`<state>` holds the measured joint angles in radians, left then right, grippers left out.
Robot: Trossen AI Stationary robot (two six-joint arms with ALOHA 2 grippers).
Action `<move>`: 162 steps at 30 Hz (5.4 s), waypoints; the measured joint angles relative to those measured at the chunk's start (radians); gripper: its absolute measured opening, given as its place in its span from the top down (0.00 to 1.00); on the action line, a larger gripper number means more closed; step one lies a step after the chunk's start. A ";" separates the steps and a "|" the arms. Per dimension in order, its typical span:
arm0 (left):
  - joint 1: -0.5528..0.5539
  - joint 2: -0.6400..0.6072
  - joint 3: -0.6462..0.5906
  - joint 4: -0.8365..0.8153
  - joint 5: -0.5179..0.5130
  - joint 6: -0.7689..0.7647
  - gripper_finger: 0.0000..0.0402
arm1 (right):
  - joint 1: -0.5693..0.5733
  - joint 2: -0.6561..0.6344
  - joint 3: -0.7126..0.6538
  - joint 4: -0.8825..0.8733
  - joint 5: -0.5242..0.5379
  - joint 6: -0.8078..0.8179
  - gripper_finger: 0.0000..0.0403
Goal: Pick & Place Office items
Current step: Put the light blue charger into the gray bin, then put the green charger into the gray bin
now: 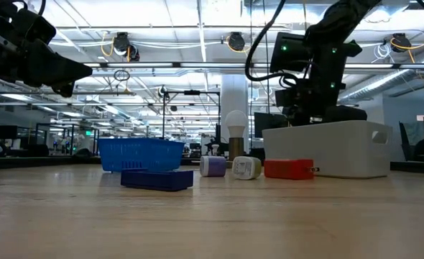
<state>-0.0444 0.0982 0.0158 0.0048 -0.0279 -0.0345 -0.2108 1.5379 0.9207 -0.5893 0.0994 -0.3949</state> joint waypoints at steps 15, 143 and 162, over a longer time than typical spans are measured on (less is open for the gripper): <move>0.000 0.000 0.000 0.000 0.000 0.000 0.95 | 0.009 -0.015 -0.001 -0.002 0.063 0.054 0.15; 0.000 0.000 0.000 0.000 -0.019 -0.002 0.95 | 0.180 -0.867 -0.562 0.795 -0.072 0.426 0.94; 0.000 0.000 0.000 0.000 -0.019 -0.017 0.95 | 0.322 -0.312 -0.261 0.744 0.005 0.455 0.17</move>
<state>-0.0441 0.0982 0.0162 0.0051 -0.0466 -0.0517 0.1108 1.2260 0.6597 0.1545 0.1046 0.0604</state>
